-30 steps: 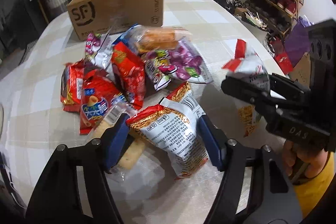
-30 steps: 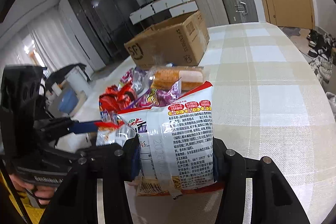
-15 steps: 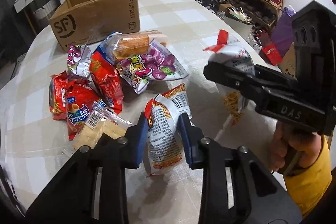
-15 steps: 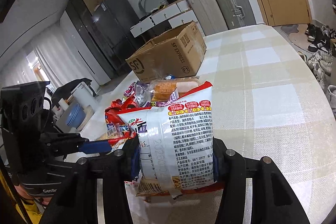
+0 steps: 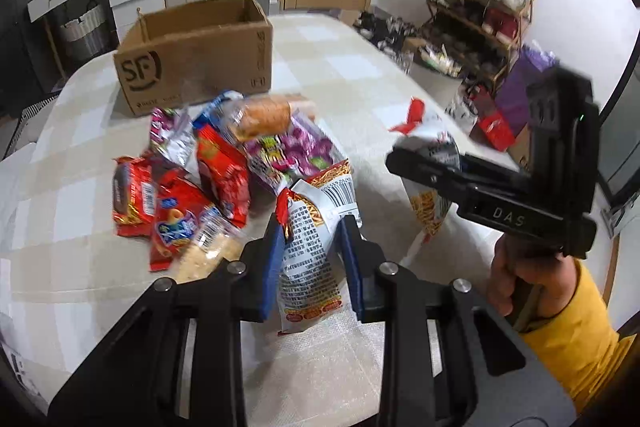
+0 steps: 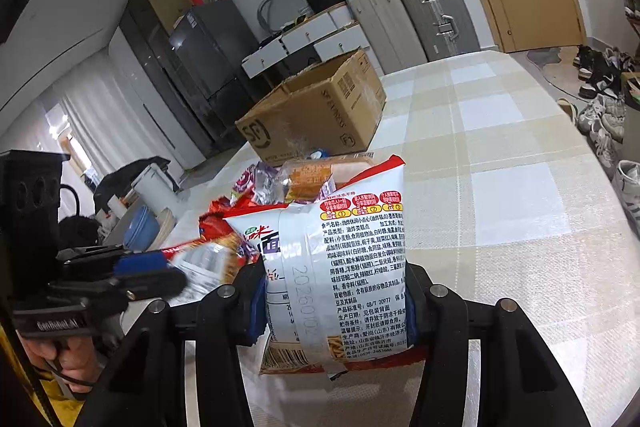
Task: Organize snacks
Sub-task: 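Lift the white bag with the right gripper while the left gripper grasps another white bag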
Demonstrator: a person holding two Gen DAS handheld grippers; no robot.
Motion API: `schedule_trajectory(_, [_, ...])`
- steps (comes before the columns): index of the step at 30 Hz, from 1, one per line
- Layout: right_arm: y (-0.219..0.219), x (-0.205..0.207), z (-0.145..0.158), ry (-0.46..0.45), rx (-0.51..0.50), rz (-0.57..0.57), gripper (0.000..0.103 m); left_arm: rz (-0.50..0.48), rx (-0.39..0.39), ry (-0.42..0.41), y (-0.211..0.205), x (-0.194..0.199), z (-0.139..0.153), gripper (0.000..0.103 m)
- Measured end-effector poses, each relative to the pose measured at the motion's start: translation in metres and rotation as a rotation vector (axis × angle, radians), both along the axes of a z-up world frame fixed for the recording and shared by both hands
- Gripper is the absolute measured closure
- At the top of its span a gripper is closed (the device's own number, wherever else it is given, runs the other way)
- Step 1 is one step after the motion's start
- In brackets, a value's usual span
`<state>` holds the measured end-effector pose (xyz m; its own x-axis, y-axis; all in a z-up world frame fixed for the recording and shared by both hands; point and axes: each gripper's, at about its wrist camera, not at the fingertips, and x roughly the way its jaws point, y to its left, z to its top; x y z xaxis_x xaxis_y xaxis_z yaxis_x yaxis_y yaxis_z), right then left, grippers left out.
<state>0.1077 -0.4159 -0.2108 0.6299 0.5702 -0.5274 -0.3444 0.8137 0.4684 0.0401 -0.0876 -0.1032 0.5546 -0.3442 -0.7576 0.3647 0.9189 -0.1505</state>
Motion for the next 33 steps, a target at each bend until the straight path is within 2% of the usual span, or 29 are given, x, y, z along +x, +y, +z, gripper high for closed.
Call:
schedule_trajectory(4, [0.001, -0.008, 0.030, -0.045, -0.010, -0.002, 0.052, 0.016, -0.054, -0.040, 0.023, -0.001, 0.024, 0.078])
schedule_trajectory(8, [0.009, -0.011, 0.074, -0.100, -0.022, 0.016, 0.052, 0.038, -0.095, -0.103, 0.049, 0.002, 0.054, 0.078])
schedule_trajectory(14, [0.037, 0.006, 0.127, -0.125, -0.031, 0.067, 0.052, 0.072, -0.141, -0.208, 0.089, 0.015, 0.102, 0.078])
schedule_trajectory(19, [0.066, 0.037, 0.162, -0.121, -0.036, 0.116, 0.052, 0.110, -0.168, -0.273, 0.122, 0.036, 0.136, 0.078])
schedule_trajectory(22, [0.083, 0.060, 0.180, -0.112, -0.034, 0.136, 0.052, 0.125, -0.178, -0.281, 0.139, 0.056, 0.151, 0.078])
schedule_trajectory(33, [0.119, 0.148, 0.214, -0.086, -0.056, 0.145, 0.052, 0.196, -0.177, -0.307, 0.180, 0.145, 0.187, 0.078])
